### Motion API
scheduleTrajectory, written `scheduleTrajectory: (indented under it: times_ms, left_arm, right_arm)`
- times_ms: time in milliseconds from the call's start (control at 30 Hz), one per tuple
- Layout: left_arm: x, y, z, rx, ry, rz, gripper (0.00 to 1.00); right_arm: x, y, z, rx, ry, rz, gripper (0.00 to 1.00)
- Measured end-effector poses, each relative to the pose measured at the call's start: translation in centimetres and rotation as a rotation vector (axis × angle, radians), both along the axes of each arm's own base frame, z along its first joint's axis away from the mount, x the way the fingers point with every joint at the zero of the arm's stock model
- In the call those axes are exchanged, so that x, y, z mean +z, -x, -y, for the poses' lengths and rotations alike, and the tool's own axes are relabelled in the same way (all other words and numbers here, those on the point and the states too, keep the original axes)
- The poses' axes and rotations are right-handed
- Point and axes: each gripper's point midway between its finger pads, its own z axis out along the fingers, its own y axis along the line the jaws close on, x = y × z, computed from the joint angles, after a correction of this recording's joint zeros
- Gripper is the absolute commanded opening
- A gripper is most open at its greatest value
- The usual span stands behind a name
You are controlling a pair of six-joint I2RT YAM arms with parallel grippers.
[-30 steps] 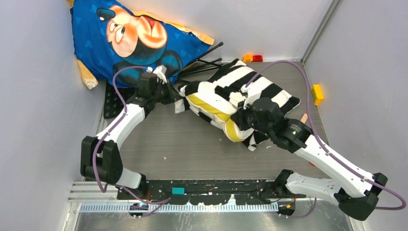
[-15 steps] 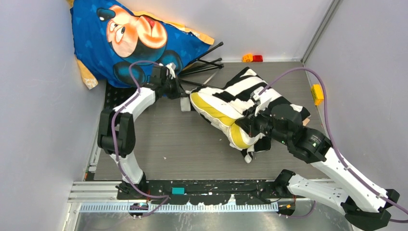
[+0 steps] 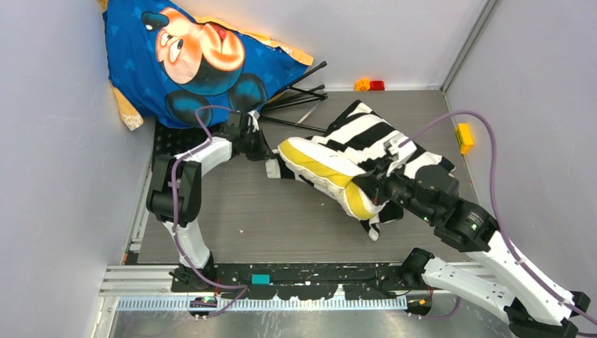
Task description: Remove the pillowcase from the pillow
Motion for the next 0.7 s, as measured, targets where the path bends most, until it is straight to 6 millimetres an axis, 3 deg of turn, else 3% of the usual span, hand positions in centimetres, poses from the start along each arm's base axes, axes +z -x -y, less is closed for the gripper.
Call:
scheduleTrajectory:
  times_ms: [67, 167, 200, 267, 300, 367, 467, 533, 600, 700]
  left_arm:
    - [-0.1, -0.1, -0.3, 0.011, -0.014, 0.003, 0.35]
    - [0.5, -0.5, -1.3, 0.035, -0.052, 0.024, 0.63]
    - [1.1, -0.6, -1.6, 0.042, -0.062, 0.035, 0.68]
    - [3.1, -1.0, -2.5, 0.070, -0.083, 0.075, 0.74]
    - [4.3, -1.2, -3.0, 0.088, -0.091, 0.101, 0.76]
    - [7.4, -1.3, -4.2, 0.135, -0.099, 0.168, 0.79]
    - [12.0, -0.2, -6.7, 0.220, -0.067, 0.272, 0.87]
    - [13.8, 1.5, -8.4, 0.276, -0.038, 0.319, 0.89]
    - [14.4, 3.4, -9.4, 0.311, -0.007, 0.333, 0.89]
    - [13.1, 6.5, -7.8, 0.270, 0.084, 0.283, 0.88]
  right_arm:
    - [-0.9, 0.2, -1.7, 0.063, 0.010, -0.046, 0.23]
    - [-2.8, 0.5, -5.6, 0.199, 0.024, -0.172, 0.64]
    - [-3.3, 0.5, -6.9, 0.239, 0.020, -0.214, 0.74]
    - [-4.0, 0.2, -9.8, 0.311, -0.003, -0.292, 0.84]
    - [-4.9, -0.3, -11.3, 0.333, -0.008, -0.335, 0.88]
    - [-6.9, -1.0, -12.5, 0.320, 0.002, -0.404, 0.93]
    - [-8.1, -2.1, -12.0, 0.246, 0.023, -0.421, 0.93]
    - [-7.8, -3.0, -11.4, 0.193, 0.037, -0.394, 0.93]
    - [-7.6, -4.3, -10.9, 0.140, 0.071, -0.363, 0.93]
    - [-8.0, -6.5, -10.7, 0.071, 0.140, -0.330, 0.95]
